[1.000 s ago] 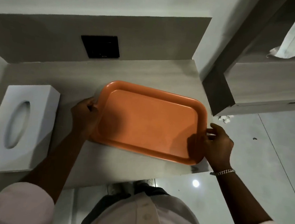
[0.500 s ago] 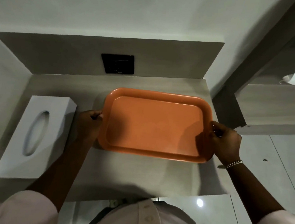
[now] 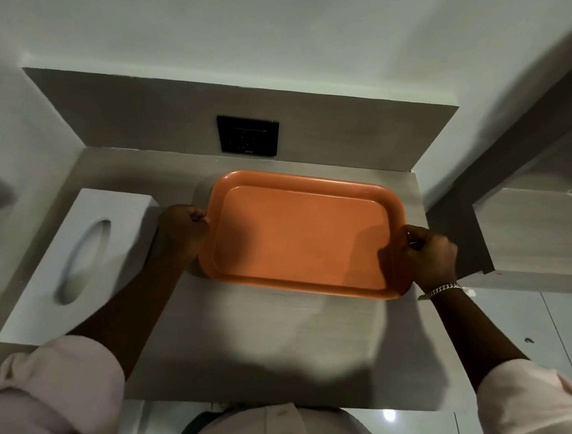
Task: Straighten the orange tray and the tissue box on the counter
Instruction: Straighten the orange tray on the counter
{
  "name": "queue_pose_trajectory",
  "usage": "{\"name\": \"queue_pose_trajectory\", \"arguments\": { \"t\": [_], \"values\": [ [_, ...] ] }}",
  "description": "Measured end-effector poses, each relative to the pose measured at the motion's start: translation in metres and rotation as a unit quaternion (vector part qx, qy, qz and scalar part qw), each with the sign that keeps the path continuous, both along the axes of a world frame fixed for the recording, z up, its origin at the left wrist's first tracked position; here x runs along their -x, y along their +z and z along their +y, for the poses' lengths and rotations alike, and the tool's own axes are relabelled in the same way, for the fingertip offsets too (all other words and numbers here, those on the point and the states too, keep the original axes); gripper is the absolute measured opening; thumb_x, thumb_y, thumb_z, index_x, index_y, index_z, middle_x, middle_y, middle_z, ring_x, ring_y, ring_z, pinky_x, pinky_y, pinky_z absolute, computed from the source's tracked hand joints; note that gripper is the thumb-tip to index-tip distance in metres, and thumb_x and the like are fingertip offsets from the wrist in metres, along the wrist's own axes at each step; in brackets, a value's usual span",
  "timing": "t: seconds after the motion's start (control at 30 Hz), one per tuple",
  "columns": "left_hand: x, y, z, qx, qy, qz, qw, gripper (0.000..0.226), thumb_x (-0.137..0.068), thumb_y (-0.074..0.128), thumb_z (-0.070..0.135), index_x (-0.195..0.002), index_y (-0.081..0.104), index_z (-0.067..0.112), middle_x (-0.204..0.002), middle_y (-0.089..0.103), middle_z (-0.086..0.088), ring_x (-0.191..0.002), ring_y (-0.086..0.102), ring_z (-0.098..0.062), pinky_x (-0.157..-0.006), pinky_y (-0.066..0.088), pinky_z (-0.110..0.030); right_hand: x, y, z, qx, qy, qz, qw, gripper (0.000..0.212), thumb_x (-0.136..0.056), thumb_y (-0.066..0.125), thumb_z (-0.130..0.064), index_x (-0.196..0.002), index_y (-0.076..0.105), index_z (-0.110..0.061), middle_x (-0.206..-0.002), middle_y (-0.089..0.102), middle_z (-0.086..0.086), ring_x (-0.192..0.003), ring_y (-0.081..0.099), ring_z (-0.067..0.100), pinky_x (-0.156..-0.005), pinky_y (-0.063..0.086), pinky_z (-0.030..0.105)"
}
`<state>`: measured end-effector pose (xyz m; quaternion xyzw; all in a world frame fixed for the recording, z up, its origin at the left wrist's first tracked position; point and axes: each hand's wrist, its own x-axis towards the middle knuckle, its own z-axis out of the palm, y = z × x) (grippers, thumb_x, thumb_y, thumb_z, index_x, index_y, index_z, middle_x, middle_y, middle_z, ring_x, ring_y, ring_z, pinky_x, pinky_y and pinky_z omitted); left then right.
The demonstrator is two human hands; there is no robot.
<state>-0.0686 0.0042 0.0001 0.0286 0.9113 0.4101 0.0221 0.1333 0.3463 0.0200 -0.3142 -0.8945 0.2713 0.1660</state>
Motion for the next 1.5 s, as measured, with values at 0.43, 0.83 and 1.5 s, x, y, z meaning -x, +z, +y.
{"name": "queue_pose_trajectory", "arguments": {
  "t": [0.43,0.83,1.5],
  "values": [
    [-0.011,-0.009,-0.009,0.011,-0.017,0.011,1.0,0.015,-0.073,0.064,0.0,-0.08,0.077,0.004,-0.08,0.077,-0.017,-0.069,0.061,-0.015,-0.072,0.041,-0.024,0.003,-0.01,-0.003,0.017,-0.011,-0.004,1.0,0.019,-0.084,0.059,0.006,-0.093,0.075,0.0,-0.086,0.075,0.021,-0.08,0.07,0.038,-0.082,0.05,0.034],
    [-0.119,-0.012,0.008,0.155,-0.275,0.224,0.922,0.055,-0.087,0.06,0.025,-0.135,0.049,0.0,-0.141,0.052,-0.025,-0.135,0.044,-0.043,-0.112,0.033,-0.061,-0.035,-0.017,-0.098,-0.158,0.21,0.007,0.965,0.047,-0.095,0.046,-0.031,-0.135,0.057,-0.008,-0.134,0.06,0.019,-0.123,0.055,0.037,-0.102,0.042,0.051],
    [-0.147,-0.054,0.013,0.324,-0.352,0.171,0.861,0.083,-0.091,0.024,0.065,-0.154,0.005,0.015,-0.165,0.002,-0.016,-0.151,-0.001,-0.036,-0.118,0.01,-0.065,-0.044,-0.078,-0.141,-0.187,0.171,-0.16,0.954,0.078,-0.093,0.033,-0.068,-0.157,0.007,-0.032,-0.166,0.005,0.011,-0.152,-0.001,0.034,-0.114,0.001,0.068]
  ]
}}
